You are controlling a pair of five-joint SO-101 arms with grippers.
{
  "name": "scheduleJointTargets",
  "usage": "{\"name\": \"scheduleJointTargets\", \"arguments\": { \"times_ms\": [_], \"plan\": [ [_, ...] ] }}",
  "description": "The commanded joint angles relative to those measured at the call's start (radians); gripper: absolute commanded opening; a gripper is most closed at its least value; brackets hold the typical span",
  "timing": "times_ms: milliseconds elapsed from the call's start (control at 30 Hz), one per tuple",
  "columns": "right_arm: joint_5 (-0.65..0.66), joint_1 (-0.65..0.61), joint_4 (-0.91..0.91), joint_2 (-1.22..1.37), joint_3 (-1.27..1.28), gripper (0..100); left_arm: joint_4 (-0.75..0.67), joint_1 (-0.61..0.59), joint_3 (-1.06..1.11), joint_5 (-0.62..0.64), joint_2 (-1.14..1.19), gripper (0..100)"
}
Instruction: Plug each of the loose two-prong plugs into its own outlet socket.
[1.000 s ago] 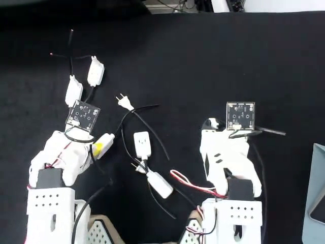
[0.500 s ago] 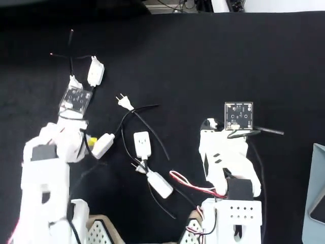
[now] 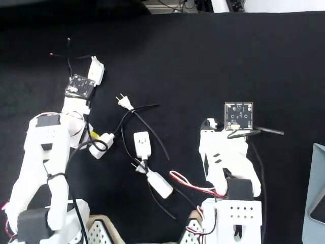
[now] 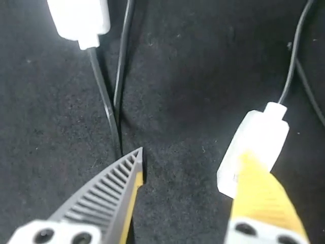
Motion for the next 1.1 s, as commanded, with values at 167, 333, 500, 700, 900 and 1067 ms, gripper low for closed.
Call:
{"name": "scheduleJointTargets", "arguments": {
  "times_ms": [167,333,500,700,900,1067],
  "plan": [
    [0.006,-0.012,-0.005,-0.010,-0.007,1.3,-0.021,-0.001,-0.124,0.054,0.020,29],
    [0.006,-0.012,-0.005,-0.010,-0.007,1.3,-0.029,0.002,-0.128,0.054,0.083,29],
    [0.006,-0.012,-0.003,-0.010,-0.007,1.3,0.002,0.036,-0.120,0.052,0.120,29],
    [0.006,-0.012,-0.003,-0.010,-0.007,1.3,0.101,0.143,-0.119,0.057,0.098,28],
    [0.006,-0.011,-0.003,-0.010,-0.007,1.3,0.098,0.220,-0.007,0.060,-0.018,28],
    [0.006,-0.011,-0.003,-0.010,-0.007,1.3,0.107,0.208,0.027,0.060,-0.149,28]
  ]
}}
